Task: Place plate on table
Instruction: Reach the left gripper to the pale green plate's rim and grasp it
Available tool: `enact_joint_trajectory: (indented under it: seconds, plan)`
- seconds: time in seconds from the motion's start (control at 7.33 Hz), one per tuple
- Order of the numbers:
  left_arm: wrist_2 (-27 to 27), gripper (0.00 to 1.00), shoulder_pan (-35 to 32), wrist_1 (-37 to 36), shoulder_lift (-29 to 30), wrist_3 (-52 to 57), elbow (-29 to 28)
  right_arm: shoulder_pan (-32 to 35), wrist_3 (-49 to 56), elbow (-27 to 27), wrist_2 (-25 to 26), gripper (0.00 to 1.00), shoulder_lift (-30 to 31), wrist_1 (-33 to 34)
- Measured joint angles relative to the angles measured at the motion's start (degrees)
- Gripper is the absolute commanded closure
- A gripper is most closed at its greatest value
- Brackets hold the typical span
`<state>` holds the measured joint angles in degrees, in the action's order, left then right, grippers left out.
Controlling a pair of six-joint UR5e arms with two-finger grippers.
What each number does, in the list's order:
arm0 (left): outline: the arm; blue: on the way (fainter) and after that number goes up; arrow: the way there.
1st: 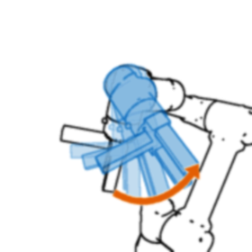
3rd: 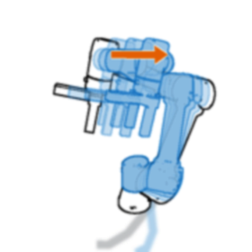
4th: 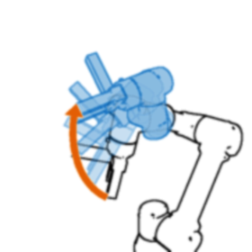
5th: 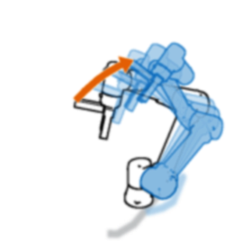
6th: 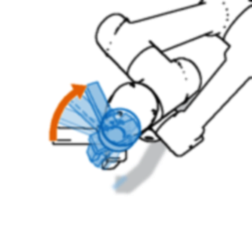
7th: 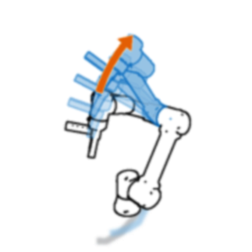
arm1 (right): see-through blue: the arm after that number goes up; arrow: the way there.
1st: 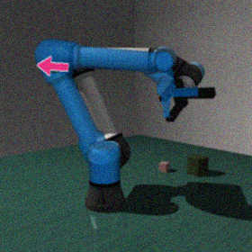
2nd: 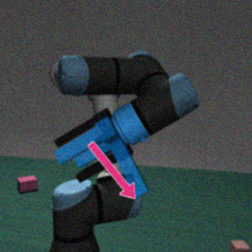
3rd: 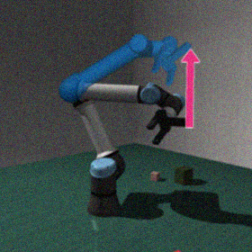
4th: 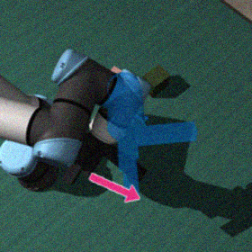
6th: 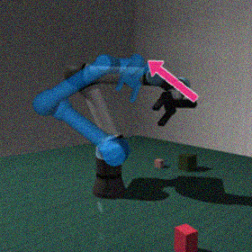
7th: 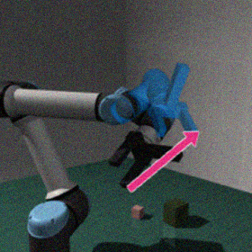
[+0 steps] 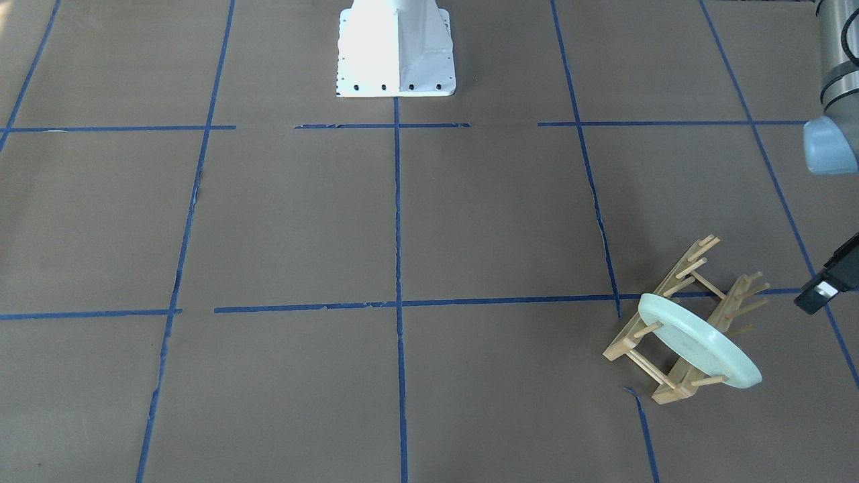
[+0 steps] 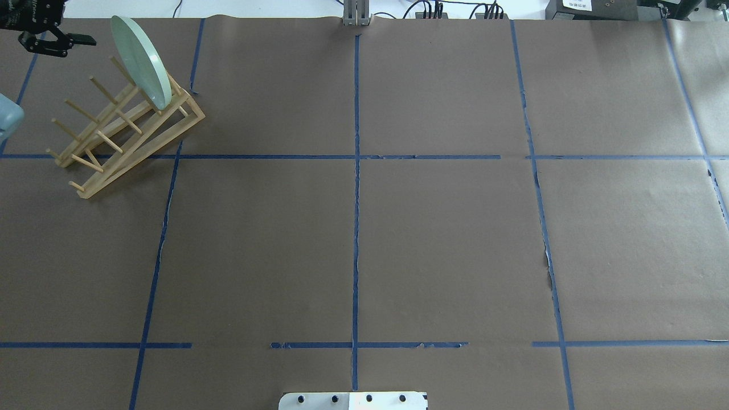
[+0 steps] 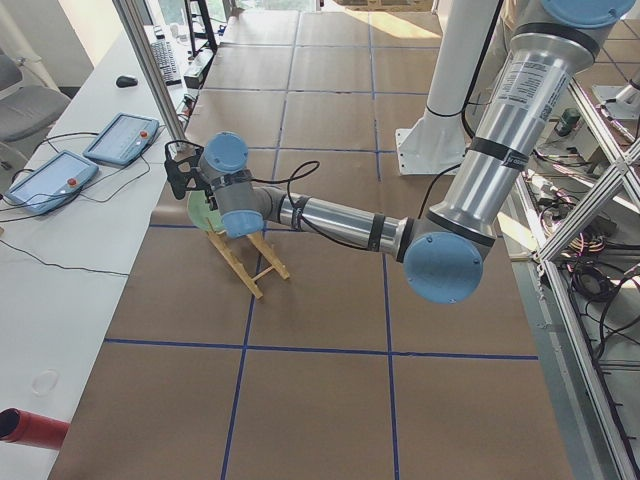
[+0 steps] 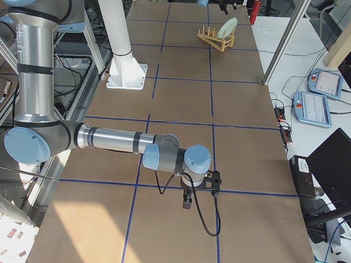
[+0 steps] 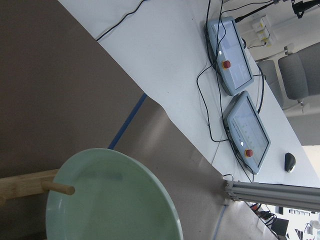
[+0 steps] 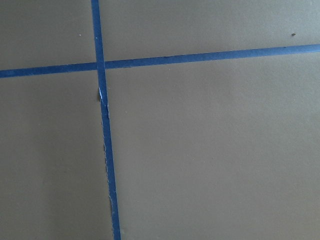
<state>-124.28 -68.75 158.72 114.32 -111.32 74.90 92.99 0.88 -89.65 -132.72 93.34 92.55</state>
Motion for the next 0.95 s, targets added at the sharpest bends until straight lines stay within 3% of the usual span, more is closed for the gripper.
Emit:
enact_joint_trajectory:
  seconds: [0.14,0.41,0.55,0.95]
  plan:
    - [2.0,0.16,1.5,0.4,0.4,-2.0,-1.0,0.0,0.0,0.0,0.0,0.00,0.0,0.0]
    - [3.6,0.80,2.5,0.5,1.6,-4.8,-2.0,0.0,0.0,0.0,0.0,0.00,0.0,0.0]
    - [3.8,1.00,2.6,0.6,2.0,-5.3,-2.1,0.0,0.0,0.0,0.0,0.00,0.0,0.0]
    - [3.8,1.00,2.3,0.6,2.4,-5.5,-2.0,0.0,0.0,0.0,0.0,0.00,0.0,0.0]
